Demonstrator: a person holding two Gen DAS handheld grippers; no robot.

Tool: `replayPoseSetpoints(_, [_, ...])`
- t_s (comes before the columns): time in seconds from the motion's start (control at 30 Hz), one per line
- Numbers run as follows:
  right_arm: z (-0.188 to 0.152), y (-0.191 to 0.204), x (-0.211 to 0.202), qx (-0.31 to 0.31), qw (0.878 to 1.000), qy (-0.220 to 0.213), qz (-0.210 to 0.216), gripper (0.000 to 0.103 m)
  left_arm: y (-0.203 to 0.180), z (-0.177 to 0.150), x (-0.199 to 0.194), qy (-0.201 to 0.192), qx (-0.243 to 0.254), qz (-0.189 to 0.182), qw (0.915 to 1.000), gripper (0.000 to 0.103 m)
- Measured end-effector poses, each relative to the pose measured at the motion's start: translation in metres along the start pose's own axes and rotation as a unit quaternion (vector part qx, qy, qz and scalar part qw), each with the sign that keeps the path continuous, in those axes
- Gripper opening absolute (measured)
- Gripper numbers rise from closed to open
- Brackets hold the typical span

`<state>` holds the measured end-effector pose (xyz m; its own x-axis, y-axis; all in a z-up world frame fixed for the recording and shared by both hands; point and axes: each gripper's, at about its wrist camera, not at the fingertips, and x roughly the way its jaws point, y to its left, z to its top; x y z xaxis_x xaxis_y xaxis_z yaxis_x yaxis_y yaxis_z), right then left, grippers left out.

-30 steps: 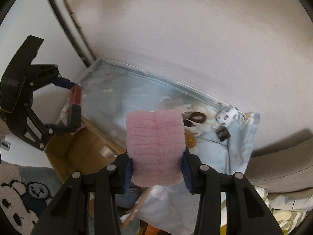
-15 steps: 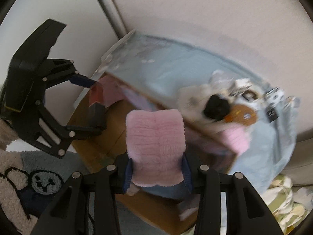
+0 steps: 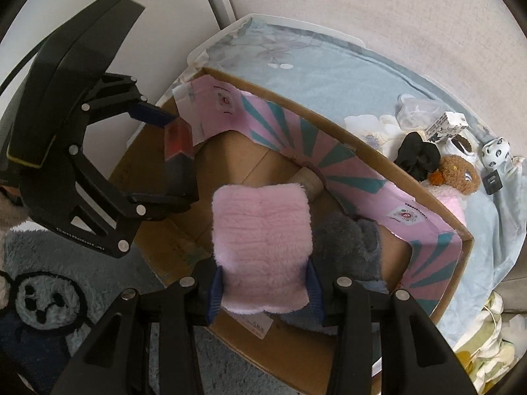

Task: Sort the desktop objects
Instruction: 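Carry the lipstick and pink sock into the cardboard box and release both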

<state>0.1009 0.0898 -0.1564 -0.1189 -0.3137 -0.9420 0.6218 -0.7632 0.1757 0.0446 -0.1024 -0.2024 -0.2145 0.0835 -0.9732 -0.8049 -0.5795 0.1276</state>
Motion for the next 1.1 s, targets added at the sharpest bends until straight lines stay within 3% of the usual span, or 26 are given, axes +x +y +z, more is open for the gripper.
replayPoseSetpoints(0.2, [0.004,0.001,0.004,0.001,1.0,0.006,0.005,0.041,0.002,0.0,-0.001,-0.001,-0.045,0.005,0.999,0.082])
replayPoseSetpoints(0.3, [0.003,0.002,0.008,-0.001,1.0,0.004,0.005,0.05,0.008,0.0,0.005,0.009,-0.064,-0.007,0.9979,0.089])
replayPoseSetpoints(0.37, [0.003,-0.001,0.009,0.011,1.0,0.006,0.016,0.081,0.011,0.0,0.004,0.005,-0.074,-0.024,0.9969,0.095])
replayPoseSetpoints(0.4, [0.002,-0.005,0.009,0.019,1.0,0.006,0.024,0.088,0.012,0.0,0.001,0.001,-0.083,-0.032,0.996,0.097])
replayPoseSetpoints(0.43, [0.001,-0.008,0.009,0.025,0.999,0.002,0.033,0.092,0.013,0.0,0.0,0.0,-0.091,-0.029,0.9955,0.103])
replayPoseSetpoints(0.53, [-0.003,-0.016,0.004,0.045,0.998,-0.015,0.047,0.1,0.012,0.0,-0.005,-0.009,-0.085,-0.01,0.9963,0.103])
replayPoseSetpoints(0.57, [-0.004,-0.017,0.003,0.047,0.998,-0.018,0.046,0.102,0.012,0.001,-0.007,-0.008,-0.133,0.01,0.991,0.103])
replayPoseSetpoints(0.83, [-0.017,-0.02,-0.008,0.055,0.998,-0.025,0.036,0.102,0.013,0.004,-0.012,-0.018,-0.158,0.026,0.987,0.103])
replayPoseSetpoints(1.1, [-0.024,-0.023,-0.015,0.054,0.998,-0.025,0.035,0.102,0.013,0.013,-0.021,-0.047,-0.172,-0.015,0.9839,0.103])
